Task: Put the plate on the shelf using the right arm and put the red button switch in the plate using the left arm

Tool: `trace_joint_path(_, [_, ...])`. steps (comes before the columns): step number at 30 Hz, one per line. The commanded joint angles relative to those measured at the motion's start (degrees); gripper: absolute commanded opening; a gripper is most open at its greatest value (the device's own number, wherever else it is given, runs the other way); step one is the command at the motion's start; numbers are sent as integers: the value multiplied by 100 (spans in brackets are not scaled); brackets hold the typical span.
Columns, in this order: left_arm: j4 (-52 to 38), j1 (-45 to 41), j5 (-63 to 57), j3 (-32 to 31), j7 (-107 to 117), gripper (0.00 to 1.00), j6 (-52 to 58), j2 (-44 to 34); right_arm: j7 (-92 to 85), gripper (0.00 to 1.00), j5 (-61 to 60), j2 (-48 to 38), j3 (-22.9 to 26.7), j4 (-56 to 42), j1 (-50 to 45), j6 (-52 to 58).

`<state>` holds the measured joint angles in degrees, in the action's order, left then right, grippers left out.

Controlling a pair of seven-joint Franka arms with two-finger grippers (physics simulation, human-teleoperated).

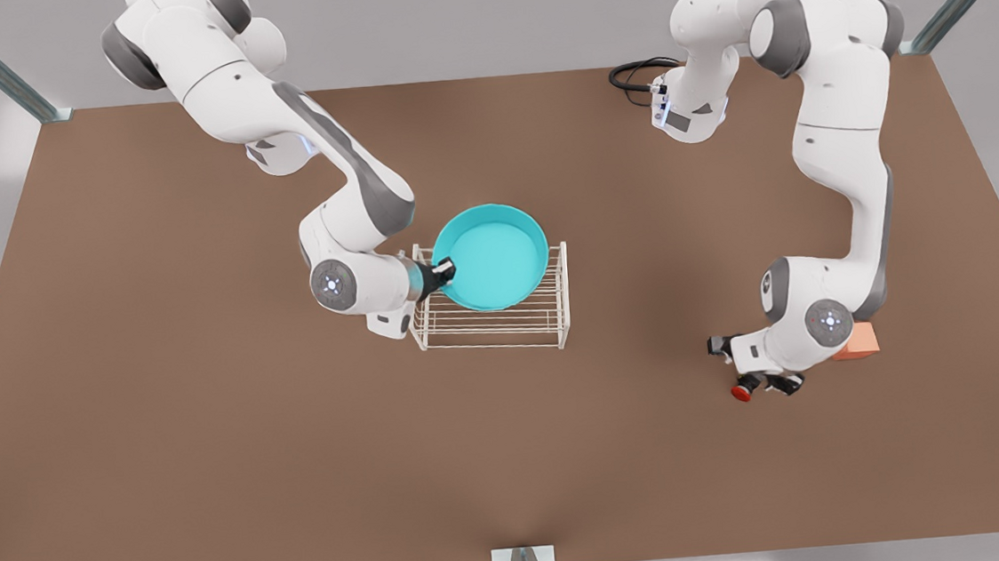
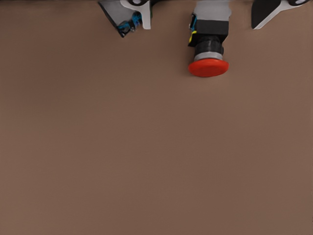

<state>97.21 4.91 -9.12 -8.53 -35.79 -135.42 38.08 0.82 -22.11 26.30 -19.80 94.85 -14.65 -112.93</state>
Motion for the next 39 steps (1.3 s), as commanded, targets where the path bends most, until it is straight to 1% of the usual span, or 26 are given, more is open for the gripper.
trace_joint_path(1, [26, 19, -134, 79, -1387, 100, -564, -11, 1315, 15, 23, -2, 2, -2, -2, -326])
trace_joint_path(4, [141, 19, -143, 132, -948, 100, -591, -3, 1289, 16, 40, -2, 11, 7, -2, -326])
trace_joint_path(6, [342, 19, -134, 132, -738, 100, -591, -38, 1280, 20, 75, -2, 20, 42, 6, -326])
trace_joint_path(7, [387, 19, -134, 141, -684, 100, -591, -38, 1289, 53, 76, -2, 20, 42, 6, -335])
trace_joint_path(8, [378, 19, -134, 132, -675, 100, -600, 6, 1333, 98, 76, -2, 20, 42, 6, -343])
trace_joint_path(10, [343, 45, -143, 141, -693, 100, -635, 32, 1306, 100, 76, -247, 160, 25, 33, -326])
trace_joint_path(12, [334, 107, -143, 141, -754, 100, -802, 94, 894, 100, 75, -1135, 380, -107, 472, -229])
trace_joint_path(14, [334, 124, -213, 141, -737, 100, -951, 208, 332, 100, 137, -1513, 1100, -265, 542, 631])
trace_joint_path(15, [334, 115, -213, 141, -719, 100, -1030, 252, -161, 100, 1418, -1593, 1285, -256, 551, 825])
trace_joint_path(17, [325, 115, -213, 141, -728, 100, -1136, 296, -987, 100, 2694, -1575, 1857, -204, 639, 1036])
trace_joint_path(19, [325, 124, -213, 141, -737, 100, -1232, 366, -979, 100, 2695, -1461, 1936, -213, 947, 1405])
trace_joint_path(20, [325, 142, -213, 141, -728, 94, -1232, 375, -970, 100, 2695, -1391, 1954, -221, 1078, 1414])
trace_joint_path(21, [325, 151, -213, 141, -728, 90, -1241, 384, -961, 100, 2704, -1364, 1954, -221, 1131, 1414])
trace_joint_path(22, [299, 142, -213, 141, -710, 84, -1250, 393, -847, 100, 2695, -1303, 1954, -239, 1123, 1449])
trace_joint_path(24, [193, 142, -213, 141, -702, 76, -1259, 445, -838, 100, 2695, -1232, 1954, -248, 1114, 1441])
trace_joint_path(25, [158, 142, -213, 141, -693, 69, -1259, 445, -873, 100, 2695, -1224, 1954, -248, 1122, 1449])
trace_joint_path(28, [150, 124, -213, 141, -675, 47, -1259, 445, -908, 100, 2695, -1224, 1954, -248, 1131, 1449])
trace_joint_path(29, [141, 107, -213, 141, -675, 45, -1250, 445, -917, 100, 2686, -1224, 1954, -248, 1131, 1449])
trace_joint_path(31, [-8, 63, -222, 141, -675, 45, -1171, 419, -908, 100, 2677, -1224, 1954, -248, 1131, 1449])
trace_joint_path(32, [-237, 80, -222, 141, -675, 46, -829, 410, -908, 100, 2668, -1224, 1954, -248, 1131, 1449])
trace_joint_path(33, [-737, 54, -213, 132, -658, 46, -91, 384, -908, 100, 2668, -1224, 1954, -248, 1131, 1449])
trace_joint_path(35, [-1011, -148, -134, 71, 308, 46, 612, 182, -908, 100, 2668, -1224, 1954, -256, 1131, 1449])
trace_joint_path(36, [-1432, -192, -47, -236, 1248, 46, 1262, 164, -908, 100, 2668, -1224, 1954, -248, 1131, 1449])
trace_joint_path(37, [-1582, -183, 112, -588, 2223, 46, 1755, 94, -908, 100, 2668, -1224, 1954, -256, 1131, 1449])
trace_joint_path(38, [-1617, -175, 138, -1044, 3512, 46, 2045, -20, -908, 100, 2668, -1224, 1954, -248, 1131, 1449])
trace_joint_path(39, [-1652, -139, 663, -1449, 4788, 46, 2186, -126, -900, 100, 2668, -1224, 1954, -248, 1131, 1449])
